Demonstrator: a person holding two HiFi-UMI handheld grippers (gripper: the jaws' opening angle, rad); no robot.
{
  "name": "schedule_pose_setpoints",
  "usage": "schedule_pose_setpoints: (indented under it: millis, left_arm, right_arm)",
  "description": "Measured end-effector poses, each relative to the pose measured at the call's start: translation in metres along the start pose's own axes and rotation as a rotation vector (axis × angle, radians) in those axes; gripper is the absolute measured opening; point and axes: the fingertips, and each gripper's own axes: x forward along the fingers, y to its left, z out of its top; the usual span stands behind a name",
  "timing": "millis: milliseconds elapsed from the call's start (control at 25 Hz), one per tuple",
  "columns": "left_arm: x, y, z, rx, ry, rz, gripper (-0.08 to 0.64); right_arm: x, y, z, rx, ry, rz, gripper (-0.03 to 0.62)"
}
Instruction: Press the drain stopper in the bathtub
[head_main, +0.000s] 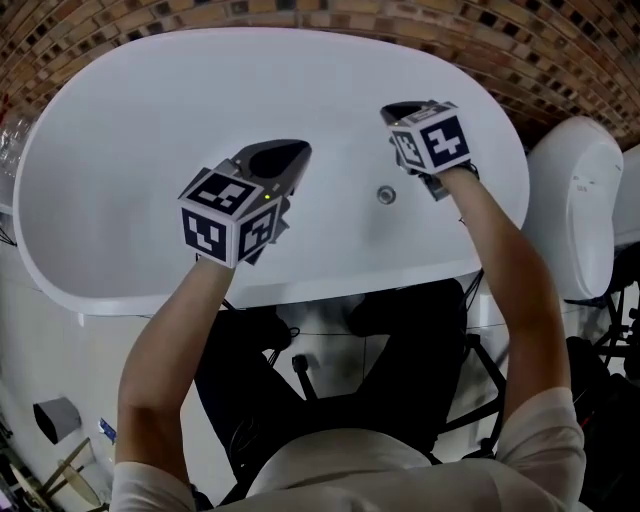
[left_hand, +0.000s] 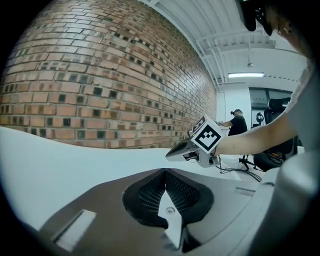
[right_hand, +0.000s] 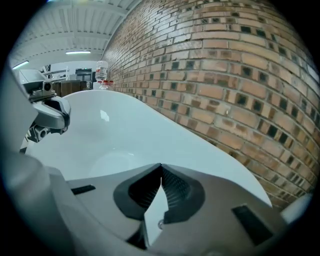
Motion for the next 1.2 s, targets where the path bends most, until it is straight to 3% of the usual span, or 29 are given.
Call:
schedule_pose_setpoints:
  millis: [640, 920, 1200]
  left_arm:
    - [0.065, 0.024, -0.081, -0.106, 0.218, -0.026, 0.008]
    - [0.087, 0.032, -0.107, -0.089, 0.308, -0.052, 0.008]
    - [0.117, 0.025, -0.135, -0.083, 0.389, -0.097, 0.008]
  right_arm:
    - [0.109, -0.017, -0.098, -0.003, 0.240, 0.023, 0.015]
    - [0.151, -0.018, -0.141, 0.011, 0.330, 0.018, 0.015]
    - [0.182, -0.013, -0.201, 0.043, 0.441, 0.066, 0.015]
